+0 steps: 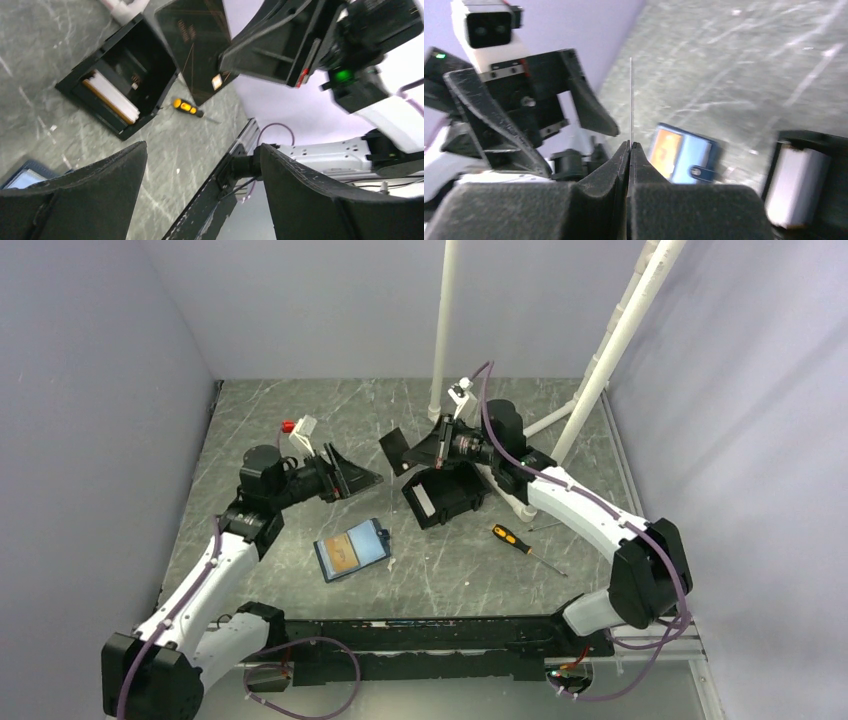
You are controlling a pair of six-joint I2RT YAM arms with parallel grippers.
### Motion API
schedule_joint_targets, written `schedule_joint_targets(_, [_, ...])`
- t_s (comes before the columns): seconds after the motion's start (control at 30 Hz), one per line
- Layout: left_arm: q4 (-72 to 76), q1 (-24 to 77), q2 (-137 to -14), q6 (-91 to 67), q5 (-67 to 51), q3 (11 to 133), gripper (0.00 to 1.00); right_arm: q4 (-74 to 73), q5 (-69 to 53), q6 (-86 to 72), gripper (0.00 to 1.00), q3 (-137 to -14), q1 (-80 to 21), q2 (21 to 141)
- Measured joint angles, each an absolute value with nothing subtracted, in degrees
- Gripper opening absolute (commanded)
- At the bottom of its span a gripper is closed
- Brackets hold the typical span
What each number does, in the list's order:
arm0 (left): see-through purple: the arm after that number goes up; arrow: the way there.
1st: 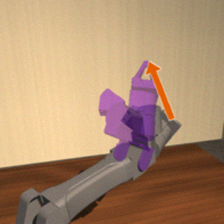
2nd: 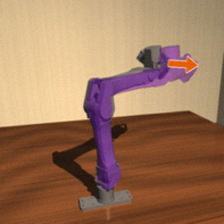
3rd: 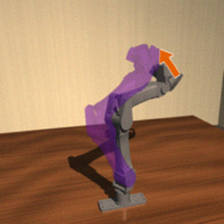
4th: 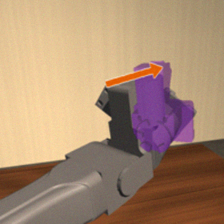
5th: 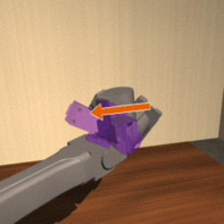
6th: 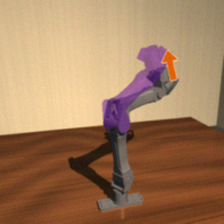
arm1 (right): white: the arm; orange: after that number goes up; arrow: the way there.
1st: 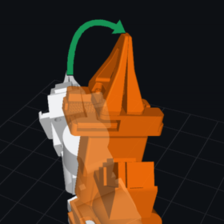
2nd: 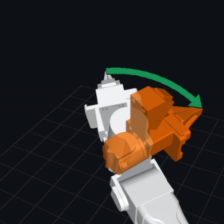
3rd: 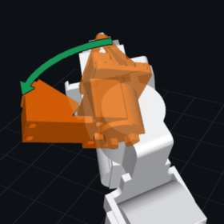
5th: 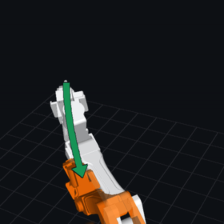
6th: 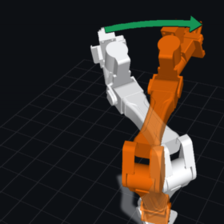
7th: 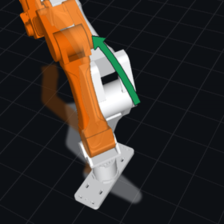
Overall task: Put the credit cards into the card holder
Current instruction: Pick up the credit card from the storage box.
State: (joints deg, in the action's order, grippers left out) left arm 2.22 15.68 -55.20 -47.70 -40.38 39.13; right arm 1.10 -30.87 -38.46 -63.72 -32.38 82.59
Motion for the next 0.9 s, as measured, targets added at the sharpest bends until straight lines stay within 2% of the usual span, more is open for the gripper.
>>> schedule_joint_targets(0.27, [11.2, 15.7, -54.4, -54.6, -39.5, 38.2, 0.83, 23.1, -39.3, -55.5, 0.00, -57.7, -33.8, 84.3])
schedule_joint_targets(0.4, [14.4, 15.7, -54.3, -57.4, -38.6, 36.5, 0.71, 29.7, -39.6, -60.2, 0.00, -55.6, -35.2, 84.4])
schedule_joint_targets(0.6, [17.5, 15.7, -52.7, -60.9, -36.8, 33.9, 0.41, 35.9, -39.3, -63.4, 0.00, -53.9, -37.3, 84.8])
schedule_joint_targets(0.7, [18.7, 15.8, -51.4, -61.6, -36.5, 33.9, 0.14, 38.0, -39.2, -64.1, 0.00, -52.5, -38.0, 84.8])
schedule_joint_targets(0.73, [19.0, 15.8, -50.9, -61.6, -36.5, 33.9, 0.06, 38.5, -39.0, -64.1, 0.04, -52.0, -38.3, 84.8])
schedule_joint_targets(0.77, [19.0, 15.8, -50.6, -62.0, -36.5, 33.9, 0.02, 38.7, -39.0, -64.1, 0.13, -51.7, -38.4, 84.8])
schedule_joint_targets(0.87, [14.3, 15.8, -48.9, -60.6, -36.8, 35.2, 0.00, 36.3, -38.9, -62.0, 0.43, -51.4, -38.7, 84.8])
schedule_joint_targets(0.9, [11.1, 15.8, -48.5, -59.4, -36.6, 36.4, 0.00, 34.8, -38.7, -60.9, 0.50, -51.4, -38.7, 84.8])
